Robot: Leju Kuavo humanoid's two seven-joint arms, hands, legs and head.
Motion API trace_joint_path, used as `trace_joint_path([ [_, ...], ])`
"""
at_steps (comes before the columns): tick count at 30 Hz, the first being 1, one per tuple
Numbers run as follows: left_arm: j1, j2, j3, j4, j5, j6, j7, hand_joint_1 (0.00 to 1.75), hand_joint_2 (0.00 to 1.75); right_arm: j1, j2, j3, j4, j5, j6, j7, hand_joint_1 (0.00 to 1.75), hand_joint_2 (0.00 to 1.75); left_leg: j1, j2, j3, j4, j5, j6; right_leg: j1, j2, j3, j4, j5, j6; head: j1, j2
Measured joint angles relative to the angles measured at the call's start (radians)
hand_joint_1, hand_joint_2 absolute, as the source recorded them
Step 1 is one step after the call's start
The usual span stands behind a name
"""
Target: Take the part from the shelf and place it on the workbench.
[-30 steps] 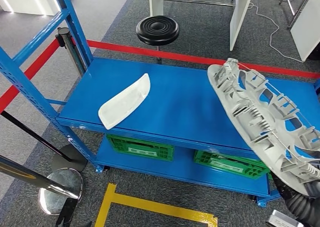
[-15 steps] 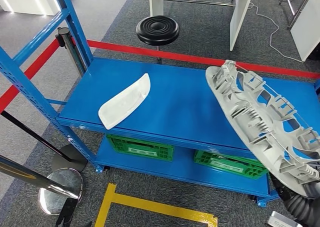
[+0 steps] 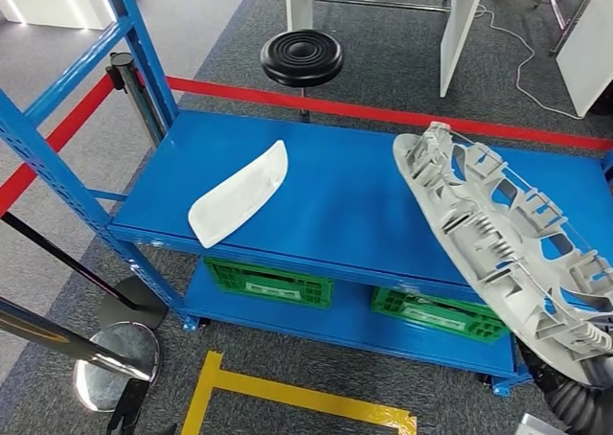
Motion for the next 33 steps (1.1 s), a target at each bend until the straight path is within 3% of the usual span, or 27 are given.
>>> trace_joint_path([
  [5, 0.0, 0.0, 0.0, 0.0, -0.003, 0.001, -0.003, 0.0, 1.75, 0.004, -0.001, 0.0, 0.0, 0.002, 0.0, 0.0, 1.75, 1.75, 0.0, 0.0, 0.0, 0.0, 0.0, 0.0, 0.0, 0.0, 0.0, 0.0, 0.0, 0.0, 0.0, 0.0],
  [9, 0.0, 0.002, 0.0, 0.0, -0.003, 0.0, -0.003, 0.0, 0.0, 0.007, -0.001, 0.0, 0.0, 0.007, 0.0, 0.0, 1.75, 1.75, -0.004, 0.0, -0.002, 0.008, -0.003, 0.005, -0.003, 0.0, 0.0, -0.003, 0.003, 0.005, -0.001, 0.0],
  [11, 0.0, 0.004, 0.0, 0.0, -0.003, 0.0, -0.003, 0.0, 0.0, 0.008, -0.001, 0.0, -0.001, 0.018, 0.0, 0.0, 1.75, 1.75, -0.005, 0.0, -0.003, 0.006, -0.003, 0.008, -0.004, 0.0, 0.001, -0.006, 0.005, 0.008, 0.0, 0.0],
  [16, -0.001, 0.004, 0.0, 0.0, -0.003, 0.0, -0.002, 0.0, 0.0, 0.011, -0.001, -0.001, -0.002, 0.044, 0.0, 0.0, 1.75, 1.75, -0.001, 0.001, -0.001, -0.01, 0.008, 0.002, 0.0, 0.0, 0.005, -0.015, 0.01, -0.006, 0.002, 0.0],
  [22, -0.001, 0.003, 0.0, 0.0, -0.003, -0.001, -0.002, 0.0, 0.0, 0.013, -0.001, -0.001, -0.001, 0.049, 0.0, 0.001, 1.72, 1.75, -0.002, 0.001, -0.001, -0.009, 0.007, 0.003, -0.001, 0.0, 0.006, -0.018, 0.012, -0.001, 0.002, 0.0],
  [25, -0.001, 0.003, 0.0, 0.0, -0.001, 0.0, 0.002, 0.0, 0.0, 0.013, -0.001, -0.001, 0.0, 0.051, 0.0, 0.002, 1.68, 1.75, -0.006, 0.0, -0.002, -0.002, 0.006, 0.013, -0.005, 0.0, 0.008, -0.025, 0.018, 0.011, 0.002, 0.0],
  [27, -0.002, 0.003, 0.001, 0.0, 0.002, 0.0, 0.006, 0.0, 0.0, 0.013, -0.001, -0.001, 0.0, 0.053, 0.0, 0.005, 1.7, 1.75, -0.004, 0.001, 0.002, -0.012, 0.017, 0.026, -0.006, 0.0, 0.007, -0.028, 0.02, 0.023, 0.001, 0.0],
  [29, -0.004, 0.002, 0.002, 0.0, 0.003, 0.002, 0.012, 0.0, 0.0, 0.012, -0.001, -0.001, 0.0, 0.054, 0.0, 0.009, 1.73, 1.75, 0.003, 0.005, 0.009, -0.033, 0.032, 0.037, -0.003, 0.004, -0.013, 0.011, -0.013, 0.025, 0.004, 0.0],
  [32, -0.005, 0.001, 0.004, 0.0, 0.004, 0.007, 0.016, 0.0, 0.0, 0.012, -0.003, 0.0, 0.002, 0.054, 0.0, 0.012, 1.75, 1.75, 0.006, 0.007, 0.004, -0.035, 0.038, 0.042, -0.003, 0.007, -0.098, 0.197, -0.097, 0.025, 0.006, 0.0],
  [33, -0.005, 0.0, 0.005, 0.0, 0.004, 0.01, 0.016, 0.0, 0.0, 0.013, -0.004, 0.0, 0.002, 0.054, 0.0, 0.014, 1.75, 1.75, 0.006, 0.007, 0.002, -0.031, 0.037, 0.041, -0.004, 0.007, -0.118, 0.241, -0.105, 0.026, 0.006, 0.0],
])
